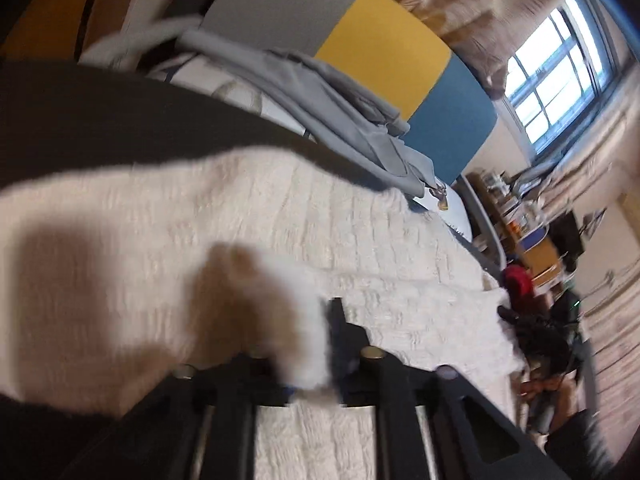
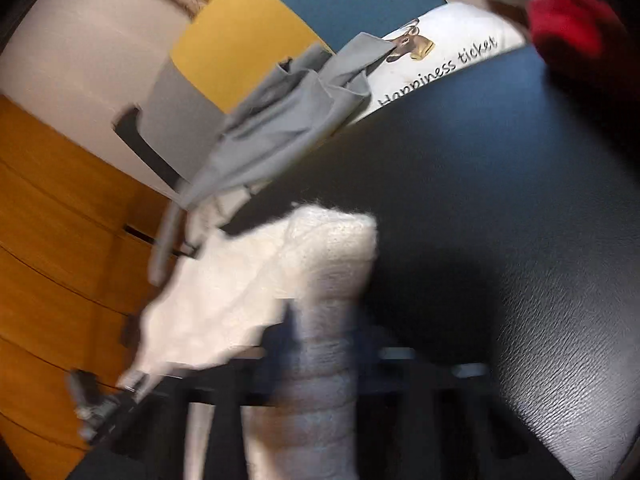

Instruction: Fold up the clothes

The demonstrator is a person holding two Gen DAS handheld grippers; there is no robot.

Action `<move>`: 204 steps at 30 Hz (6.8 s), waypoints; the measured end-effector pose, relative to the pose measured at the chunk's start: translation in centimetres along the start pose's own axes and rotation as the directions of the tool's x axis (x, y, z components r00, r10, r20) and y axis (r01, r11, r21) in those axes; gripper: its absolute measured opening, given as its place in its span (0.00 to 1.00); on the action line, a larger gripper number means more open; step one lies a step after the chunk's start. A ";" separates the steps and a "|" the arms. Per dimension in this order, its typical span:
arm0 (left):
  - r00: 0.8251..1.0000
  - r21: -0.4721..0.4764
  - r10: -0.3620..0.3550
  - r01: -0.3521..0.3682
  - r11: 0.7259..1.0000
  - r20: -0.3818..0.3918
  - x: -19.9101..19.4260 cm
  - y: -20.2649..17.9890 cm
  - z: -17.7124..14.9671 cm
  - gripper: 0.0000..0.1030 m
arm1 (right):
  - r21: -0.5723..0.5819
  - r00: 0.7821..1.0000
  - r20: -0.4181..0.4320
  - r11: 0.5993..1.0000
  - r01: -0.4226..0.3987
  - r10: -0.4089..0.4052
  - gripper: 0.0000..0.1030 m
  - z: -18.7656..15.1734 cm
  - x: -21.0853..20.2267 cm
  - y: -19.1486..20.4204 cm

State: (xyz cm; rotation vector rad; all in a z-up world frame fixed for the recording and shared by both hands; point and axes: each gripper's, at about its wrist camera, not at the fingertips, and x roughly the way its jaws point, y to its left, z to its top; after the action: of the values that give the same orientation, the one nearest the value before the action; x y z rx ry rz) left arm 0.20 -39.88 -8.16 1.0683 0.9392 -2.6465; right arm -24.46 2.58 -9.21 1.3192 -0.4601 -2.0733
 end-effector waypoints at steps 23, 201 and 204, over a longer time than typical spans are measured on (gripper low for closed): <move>0.963 0.098 0.259 -0.265 0.959 0.072 0.3 -1.3 0.3 0.15 | -0.253 0.940 0.167 0.908 0.333 -0.298 0.20 -0.7 -1.7 3.5; 0.973 -0.025 0.222 -0.221 0.975 0.057 -8.2 1.9 -8.9 0.20 | -0.379 0.856 0.230 0.767 0.517 -0.463 0.07 -6.0 -3.0 9.7; 0.975 -0.018 0.212 -0.211 0.977 0.071 -9.6 1.4 -8.9 0.20 | -0.333 0.875 0.198 0.809 0.485 -0.442 0.07 -6.0 -2.6 8.1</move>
State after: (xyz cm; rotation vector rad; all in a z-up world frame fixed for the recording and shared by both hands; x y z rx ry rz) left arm 12.95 -36.68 -7.37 1.0017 0.7778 -2.4856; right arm -15.65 -1.44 -5.28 1.1633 0.2479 -2.4841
